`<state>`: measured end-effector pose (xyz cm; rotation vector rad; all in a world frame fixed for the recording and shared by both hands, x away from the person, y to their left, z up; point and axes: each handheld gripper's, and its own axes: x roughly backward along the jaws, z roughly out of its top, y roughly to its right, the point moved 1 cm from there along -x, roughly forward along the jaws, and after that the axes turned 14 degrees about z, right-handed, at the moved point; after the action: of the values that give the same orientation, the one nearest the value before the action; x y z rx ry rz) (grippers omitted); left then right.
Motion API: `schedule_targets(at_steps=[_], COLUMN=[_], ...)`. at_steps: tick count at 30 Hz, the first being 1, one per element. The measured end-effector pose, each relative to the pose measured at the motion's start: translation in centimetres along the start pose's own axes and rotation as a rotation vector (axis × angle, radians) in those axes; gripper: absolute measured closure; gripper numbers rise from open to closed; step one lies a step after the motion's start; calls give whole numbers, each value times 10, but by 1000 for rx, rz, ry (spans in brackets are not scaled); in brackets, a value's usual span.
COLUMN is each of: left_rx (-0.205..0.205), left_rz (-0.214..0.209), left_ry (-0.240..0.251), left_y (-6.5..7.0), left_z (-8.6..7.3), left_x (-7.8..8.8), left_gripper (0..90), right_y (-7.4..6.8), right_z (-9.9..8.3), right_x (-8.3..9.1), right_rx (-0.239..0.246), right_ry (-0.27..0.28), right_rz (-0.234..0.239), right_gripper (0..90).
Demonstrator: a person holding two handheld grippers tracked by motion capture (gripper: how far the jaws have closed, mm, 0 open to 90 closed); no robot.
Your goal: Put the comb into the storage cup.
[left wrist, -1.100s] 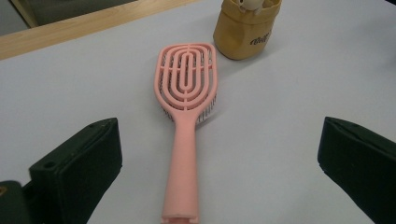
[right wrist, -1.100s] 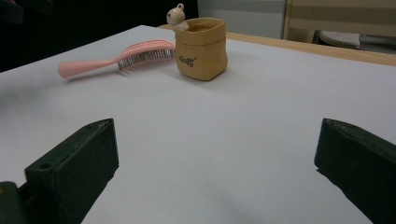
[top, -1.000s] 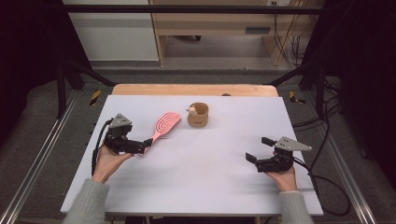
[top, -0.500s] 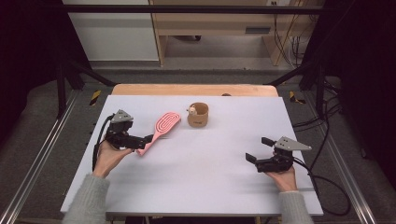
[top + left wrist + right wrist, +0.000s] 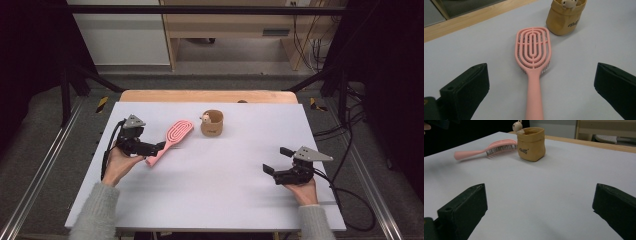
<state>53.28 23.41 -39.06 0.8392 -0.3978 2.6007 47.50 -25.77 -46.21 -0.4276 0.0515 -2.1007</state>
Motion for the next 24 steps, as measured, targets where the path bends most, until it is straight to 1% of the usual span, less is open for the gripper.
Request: schedule_targets(at_steps=[4,16,24], left_rx=[3,-14,-35], left_rz=[-4,-6,4], left_ry=[-5,-25,-57], left_y=[1,2,5], left_z=[0,4,2], left_x=[-5,-16,-29], left_gripper=[0,0,0], right_y=[0,0,0], right_z=[0,0,0], right_x=[0,0,0], right_rx=[-4,-3,-4], right_ry=[-3,-3,-4], right_rz=[1,1,2], right_gripper=[4,4,4])
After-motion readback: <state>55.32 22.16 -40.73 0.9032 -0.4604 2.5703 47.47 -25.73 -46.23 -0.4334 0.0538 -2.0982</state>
